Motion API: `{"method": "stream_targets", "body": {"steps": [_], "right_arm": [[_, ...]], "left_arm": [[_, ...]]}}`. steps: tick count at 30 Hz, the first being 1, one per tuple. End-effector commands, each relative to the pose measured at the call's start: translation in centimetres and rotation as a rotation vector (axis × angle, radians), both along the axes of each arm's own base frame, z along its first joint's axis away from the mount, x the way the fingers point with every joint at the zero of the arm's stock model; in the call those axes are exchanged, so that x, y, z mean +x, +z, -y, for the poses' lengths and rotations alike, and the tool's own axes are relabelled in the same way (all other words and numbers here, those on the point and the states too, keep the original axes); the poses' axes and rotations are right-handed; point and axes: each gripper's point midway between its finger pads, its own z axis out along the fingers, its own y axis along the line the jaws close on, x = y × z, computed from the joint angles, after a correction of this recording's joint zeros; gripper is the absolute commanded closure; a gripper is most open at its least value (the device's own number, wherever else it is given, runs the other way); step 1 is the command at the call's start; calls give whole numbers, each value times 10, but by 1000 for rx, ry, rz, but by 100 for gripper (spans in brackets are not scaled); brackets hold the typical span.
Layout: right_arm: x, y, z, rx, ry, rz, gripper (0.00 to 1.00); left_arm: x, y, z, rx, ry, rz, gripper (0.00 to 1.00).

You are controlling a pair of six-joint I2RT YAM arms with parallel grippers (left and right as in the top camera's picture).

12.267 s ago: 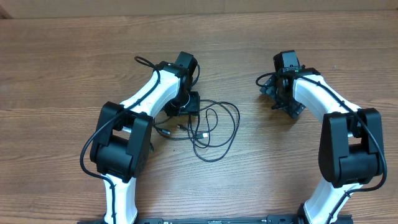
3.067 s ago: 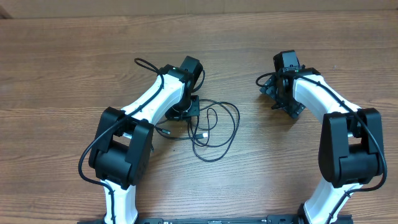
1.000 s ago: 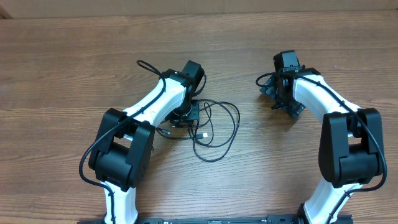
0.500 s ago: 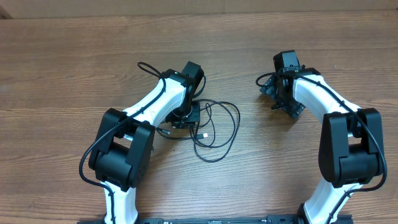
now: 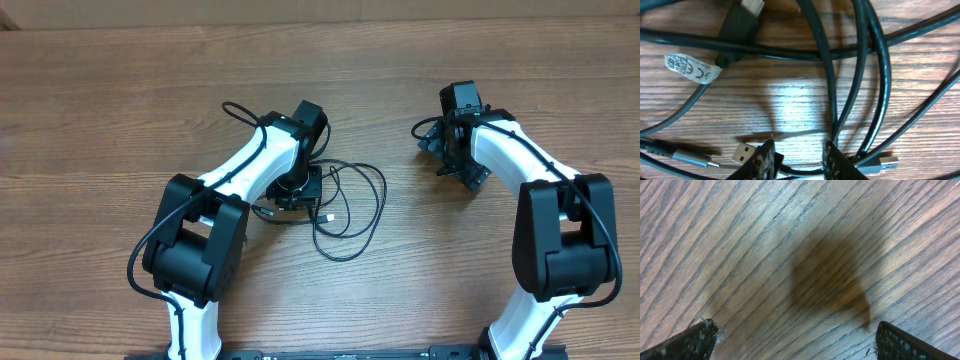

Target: Untangle cables

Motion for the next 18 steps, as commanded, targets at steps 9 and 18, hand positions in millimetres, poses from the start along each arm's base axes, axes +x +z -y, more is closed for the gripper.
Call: {"method": "stream_targets", "body": {"steps": [9,18], "right_arm": [[0,3,2,-7,-6,9,0],[0,3,2,-7,-6,9,0]], "left_arm": [[-4,6,-13,3,21,-27,66],[4,13,-3,-58,32,-17,69]]}}
